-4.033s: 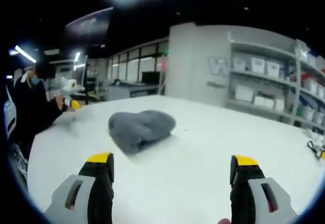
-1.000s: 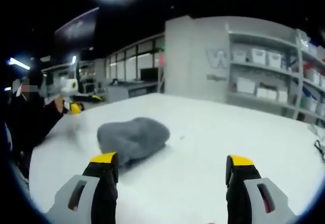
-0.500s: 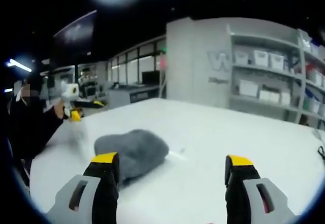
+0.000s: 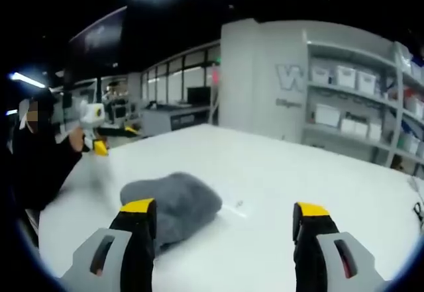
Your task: Open the folded towel by lifting each exposed corner and separating the folded layers until the towel lies flat within the target outline without major curled edges
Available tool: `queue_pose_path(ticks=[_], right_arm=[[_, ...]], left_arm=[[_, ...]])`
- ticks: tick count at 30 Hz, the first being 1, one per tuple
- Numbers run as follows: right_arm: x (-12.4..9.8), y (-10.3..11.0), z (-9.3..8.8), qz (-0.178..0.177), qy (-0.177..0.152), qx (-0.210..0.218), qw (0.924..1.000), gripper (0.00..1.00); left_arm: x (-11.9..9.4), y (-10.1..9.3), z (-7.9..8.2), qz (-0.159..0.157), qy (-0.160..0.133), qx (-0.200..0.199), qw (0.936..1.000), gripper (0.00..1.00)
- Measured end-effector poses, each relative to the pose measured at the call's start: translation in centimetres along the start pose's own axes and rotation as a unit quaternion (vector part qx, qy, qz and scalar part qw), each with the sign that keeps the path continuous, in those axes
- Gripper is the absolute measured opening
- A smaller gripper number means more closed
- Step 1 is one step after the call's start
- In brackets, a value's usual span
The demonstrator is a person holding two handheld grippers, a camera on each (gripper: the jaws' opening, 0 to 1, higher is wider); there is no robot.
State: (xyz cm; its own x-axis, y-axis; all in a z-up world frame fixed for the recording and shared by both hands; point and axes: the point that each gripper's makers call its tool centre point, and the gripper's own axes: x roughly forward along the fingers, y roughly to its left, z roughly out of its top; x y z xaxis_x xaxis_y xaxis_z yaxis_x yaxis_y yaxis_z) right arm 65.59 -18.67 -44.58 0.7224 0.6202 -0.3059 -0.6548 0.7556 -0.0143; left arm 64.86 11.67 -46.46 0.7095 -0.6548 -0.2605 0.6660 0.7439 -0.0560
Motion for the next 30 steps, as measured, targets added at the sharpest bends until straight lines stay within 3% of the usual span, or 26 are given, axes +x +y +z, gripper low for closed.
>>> queue_pose_path(ticks=[9, 19, 23, 30], right_arm=[[1.0, 0.2, 0.1, -0.003, 0.002, 0.002, 1.0, 0.83], [4.2, 0.6, 0.5, 0.014, 0.013, -0.01, 0.9998, 0.81], [5.0, 1.2, 0.2, 0.02, 0.017, -0.012, 0.9996, 0.81], [5.8, 0.5, -0.6, 0.02, 0.03, -0.006, 0.9993, 0.8]], left_arm=[[0.8, 0.2, -0.4, 0.002, 0.019, 0.014, 0.9997, 0.98], [2.0, 0.3, 0.3, -0.004, 0.014, 0.012, 0.9998, 0.97], [2.7, 0.3, 0.0, -0.011, 0.02, 0.01, 0.9997, 0.96], [3.4, 0.7, -0.3, -0.019, 0.027, 0.005, 0.9994, 0.94]])
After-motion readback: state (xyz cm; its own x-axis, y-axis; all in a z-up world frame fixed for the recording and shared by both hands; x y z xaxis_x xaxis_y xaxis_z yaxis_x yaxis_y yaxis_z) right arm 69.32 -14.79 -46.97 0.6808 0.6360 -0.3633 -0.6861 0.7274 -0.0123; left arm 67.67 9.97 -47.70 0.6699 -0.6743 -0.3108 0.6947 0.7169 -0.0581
